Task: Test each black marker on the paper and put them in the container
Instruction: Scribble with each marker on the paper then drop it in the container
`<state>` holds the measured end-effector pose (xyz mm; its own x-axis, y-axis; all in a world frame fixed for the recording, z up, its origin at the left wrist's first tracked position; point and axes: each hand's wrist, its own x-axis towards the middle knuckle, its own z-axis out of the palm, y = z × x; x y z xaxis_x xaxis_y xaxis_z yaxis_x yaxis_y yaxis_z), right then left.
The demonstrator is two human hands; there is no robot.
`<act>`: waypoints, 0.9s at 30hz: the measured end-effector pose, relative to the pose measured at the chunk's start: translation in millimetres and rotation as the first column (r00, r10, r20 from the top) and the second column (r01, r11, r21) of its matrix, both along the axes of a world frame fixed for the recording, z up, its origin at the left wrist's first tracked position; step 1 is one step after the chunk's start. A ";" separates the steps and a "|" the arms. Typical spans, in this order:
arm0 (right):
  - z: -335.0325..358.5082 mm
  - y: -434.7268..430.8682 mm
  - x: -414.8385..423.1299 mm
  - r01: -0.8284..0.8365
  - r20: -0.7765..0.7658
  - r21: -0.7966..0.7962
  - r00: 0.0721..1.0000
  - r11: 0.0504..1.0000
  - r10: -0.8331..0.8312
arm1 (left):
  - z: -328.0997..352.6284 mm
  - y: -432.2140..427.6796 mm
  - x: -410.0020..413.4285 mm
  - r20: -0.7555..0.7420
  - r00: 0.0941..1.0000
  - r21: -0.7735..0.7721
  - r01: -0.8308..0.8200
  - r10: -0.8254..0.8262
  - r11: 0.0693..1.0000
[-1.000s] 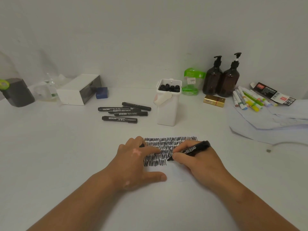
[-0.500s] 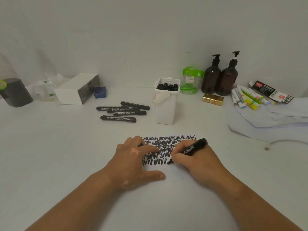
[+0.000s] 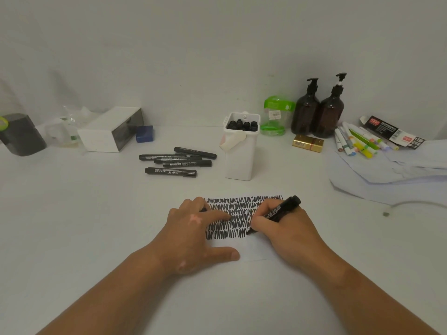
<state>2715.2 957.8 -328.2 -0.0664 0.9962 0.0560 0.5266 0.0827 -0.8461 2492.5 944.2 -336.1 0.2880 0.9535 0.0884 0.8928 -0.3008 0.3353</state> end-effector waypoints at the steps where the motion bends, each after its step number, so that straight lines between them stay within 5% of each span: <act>1: 0.2 -0.3 -0.2 -0.008 -0.004 0.002 1.000 1.000 0.008 | 0.5 -0.6 0.4 -0.002 1.000 0.000 -0.001 0.001 1.000; 5: 1.6 0.8 3.5 0.046 -0.195 0.018 0.980 0.999 -0.042 | 1.4 -2.9 -0.3 0.031 0.999 0.013 0.008 -0.008 1.000; 10: 12.7 5.3 15.5 0.054 -0.558 -0.032 0.828 0.998 -0.063 | 8.0 0.8 0.6 0.524 0.850 0.012 -0.065 0.049 0.998; 15: 16.5 4.4 21.0 -0.003 -0.559 0.002 0.829 1.000 0.003 | 4.8 1.8 -3.2 0.730 0.676 -0.037 -0.108 0.101 0.993; 18: 21.1 2.5 20.6 -0.086 -0.702 -0.035 0.711 0.996 0.037 | 6.7 5.1 -6.8 0.834 0.529 -0.125 -0.093 0.155 0.988; 21: 25.8 2.1 21.8 -0.071 -0.750 -0.048 0.661 0.996 0.011 | 5.9 7.4 -10.9 0.844 0.518 -0.119 -0.076 0.141 0.990; 27: 28.6 -1.7 20.4 -0.087 -0.698 0.008 0.713 0.996 0.068 | 5.0 5.5 -10.2 0.839 0.536 -0.112 -0.003 0.096 0.994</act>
<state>2735.6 956.1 -299.6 -0.0948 0.9910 0.0943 -0.2206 0.0714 -0.9727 2482.3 949.8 -331.1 0.0770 0.9802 0.1823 0.1967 -0.1942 0.9610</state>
